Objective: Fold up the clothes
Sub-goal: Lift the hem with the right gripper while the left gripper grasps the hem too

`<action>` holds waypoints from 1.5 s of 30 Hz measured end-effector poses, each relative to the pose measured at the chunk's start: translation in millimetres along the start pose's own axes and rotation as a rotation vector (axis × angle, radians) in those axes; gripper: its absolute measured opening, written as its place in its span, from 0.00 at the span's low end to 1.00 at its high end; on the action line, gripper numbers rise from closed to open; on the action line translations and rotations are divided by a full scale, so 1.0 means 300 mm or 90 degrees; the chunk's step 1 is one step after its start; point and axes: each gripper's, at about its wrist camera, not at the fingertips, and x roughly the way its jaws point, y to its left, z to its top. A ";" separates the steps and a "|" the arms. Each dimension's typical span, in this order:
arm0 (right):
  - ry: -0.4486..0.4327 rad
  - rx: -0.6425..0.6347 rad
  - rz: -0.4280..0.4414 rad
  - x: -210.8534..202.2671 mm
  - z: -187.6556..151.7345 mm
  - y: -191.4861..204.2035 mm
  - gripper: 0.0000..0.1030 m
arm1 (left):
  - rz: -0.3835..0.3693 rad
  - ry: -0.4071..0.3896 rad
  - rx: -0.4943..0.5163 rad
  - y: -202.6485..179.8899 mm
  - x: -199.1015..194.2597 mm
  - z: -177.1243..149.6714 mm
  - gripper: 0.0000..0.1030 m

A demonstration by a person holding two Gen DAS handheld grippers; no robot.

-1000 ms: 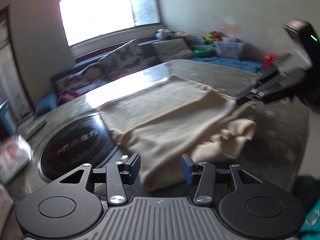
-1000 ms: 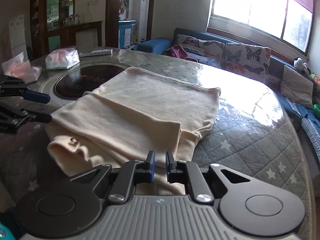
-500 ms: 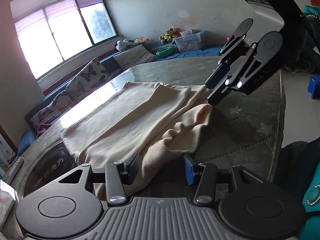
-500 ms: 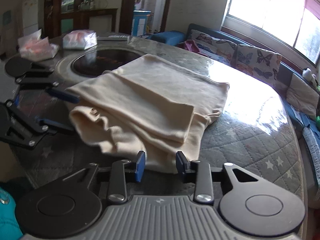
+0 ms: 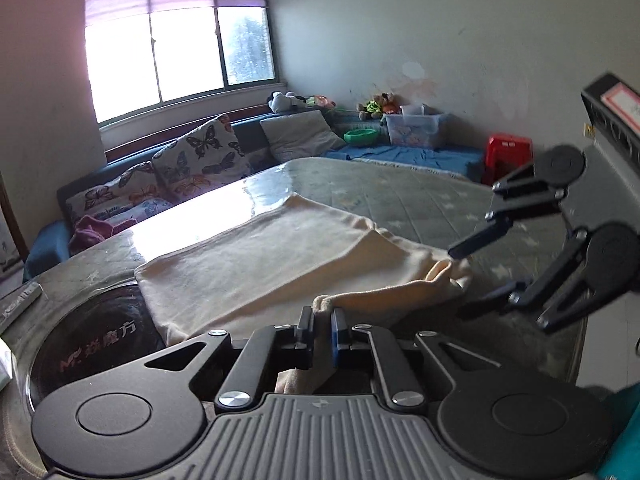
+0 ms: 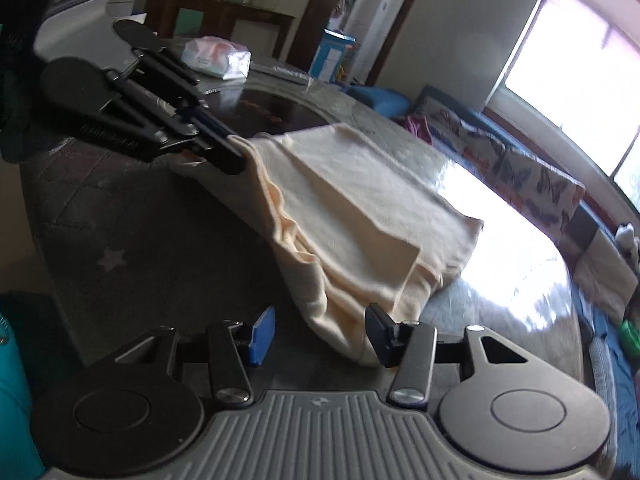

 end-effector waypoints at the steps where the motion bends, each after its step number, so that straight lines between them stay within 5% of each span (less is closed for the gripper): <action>1: -0.003 -0.001 0.000 0.008 0.005 -0.002 0.49 | -0.002 -0.001 -0.006 0.009 0.005 0.008 0.08; 7: -0.010 0.004 0.018 0.115 0.051 -0.051 0.39 | 0.003 0.009 -0.003 0.017 -0.002 -0.015 0.09; 10: 0.000 0.023 0.042 0.142 0.064 -0.076 0.15 | 0.006 0.016 0.004 0.015 -0.015 -0.037 0.12; 13: -0.004 0.059 0.063 0.144 0.076 -0.109 0.13 | 0.009 0.024 0.010 0.014 -0.028 -0.058 0.18; 17: -0.012 0.099 0.066 0.134 0.091 -0.140 0.12 | 0.016 0.033 0.022 0.010 -0.044 -0.088 0.42; 21: -0.018 0.120 0.065 0.128 0.100 -0.153 0.12 | 0.042 0.037 0.069 -0.021 -0.039 -0.119 0.45; 24: -0.018 0.129 0.060 0.128 0.108 -0.157 0.12 | 0.053 0.045 0.108 -0.033 -0.023 -0.137 0.42; 26: -0.018 0.135 0.057 0.125 0.107 -0.154 0.11 | 0.063 0.056 0.123 -0.029 -0.011 -0.149 0.20; 29: -0.022 0.141 0.055 0.118 0.104 -0.148 0.10 | 0.054 0.054 0.097 -0.006 -0.022 -0.144 0.07; 45: -0.092 0.126 0.083 -0.168 0.091 -0.081 0.09 | 0.027 -0.008 0.045 -0.094 -0.321 -0.088 0.05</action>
